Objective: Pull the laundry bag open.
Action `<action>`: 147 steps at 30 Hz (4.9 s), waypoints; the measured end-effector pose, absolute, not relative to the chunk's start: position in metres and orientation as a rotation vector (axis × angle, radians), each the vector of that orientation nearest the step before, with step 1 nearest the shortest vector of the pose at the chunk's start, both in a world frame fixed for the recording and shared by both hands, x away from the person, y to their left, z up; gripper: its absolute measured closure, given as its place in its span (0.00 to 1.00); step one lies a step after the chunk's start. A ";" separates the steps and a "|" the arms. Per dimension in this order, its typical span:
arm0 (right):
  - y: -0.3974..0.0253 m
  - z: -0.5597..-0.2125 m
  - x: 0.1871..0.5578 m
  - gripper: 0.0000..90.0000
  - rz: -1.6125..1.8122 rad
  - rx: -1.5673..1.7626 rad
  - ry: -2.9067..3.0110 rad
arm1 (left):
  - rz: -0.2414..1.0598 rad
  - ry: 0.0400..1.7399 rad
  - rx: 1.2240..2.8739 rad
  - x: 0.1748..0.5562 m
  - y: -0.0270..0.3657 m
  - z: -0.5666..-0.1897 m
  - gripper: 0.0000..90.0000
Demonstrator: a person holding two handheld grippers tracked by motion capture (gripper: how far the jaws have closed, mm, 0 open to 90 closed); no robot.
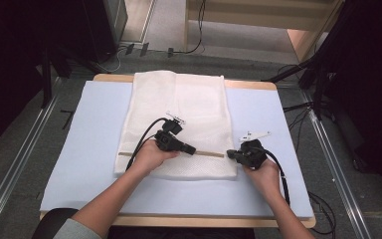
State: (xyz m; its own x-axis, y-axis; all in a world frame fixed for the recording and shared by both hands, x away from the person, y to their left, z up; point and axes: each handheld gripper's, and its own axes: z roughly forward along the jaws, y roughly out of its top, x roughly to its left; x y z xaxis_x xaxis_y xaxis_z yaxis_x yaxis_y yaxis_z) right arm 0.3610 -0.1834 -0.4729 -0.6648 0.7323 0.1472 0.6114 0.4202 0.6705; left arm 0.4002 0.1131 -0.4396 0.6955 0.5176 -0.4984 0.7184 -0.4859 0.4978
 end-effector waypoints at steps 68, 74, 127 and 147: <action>-0.185 -0.474 0.360 1.00 1.100 1.198 2.495 | -0.306 1.113 2.090 0.380 0.238 -0.420 0.99; -0.186 -0.474 0.361 1.00 1.101 1.197 2.495 | -0.288 1.112 2.095 0.379 0.247 -0.418 0.99; -0.187 -0.474 0.362 1.00 1.102 1.191 2.511 | -0.230 1.261 2.017 0.365 0.311 -0.417 0.99; -0.188 -0.474 0.364 1.00 1.115 1.195 2.524 | -0.188 1.316 1.992 0.358 0.336 -0.417 0.99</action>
State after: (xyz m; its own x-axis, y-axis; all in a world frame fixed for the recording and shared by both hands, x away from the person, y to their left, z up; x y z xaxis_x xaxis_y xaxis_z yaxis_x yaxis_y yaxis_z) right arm 0.3637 -0.1882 -0.4743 -0.6765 0.7140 0.1804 0.6142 0.4118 0.6732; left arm 0.3575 0.3357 -0.4168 0.4658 0.7391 -0.4866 0.8460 -0.2106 0.4899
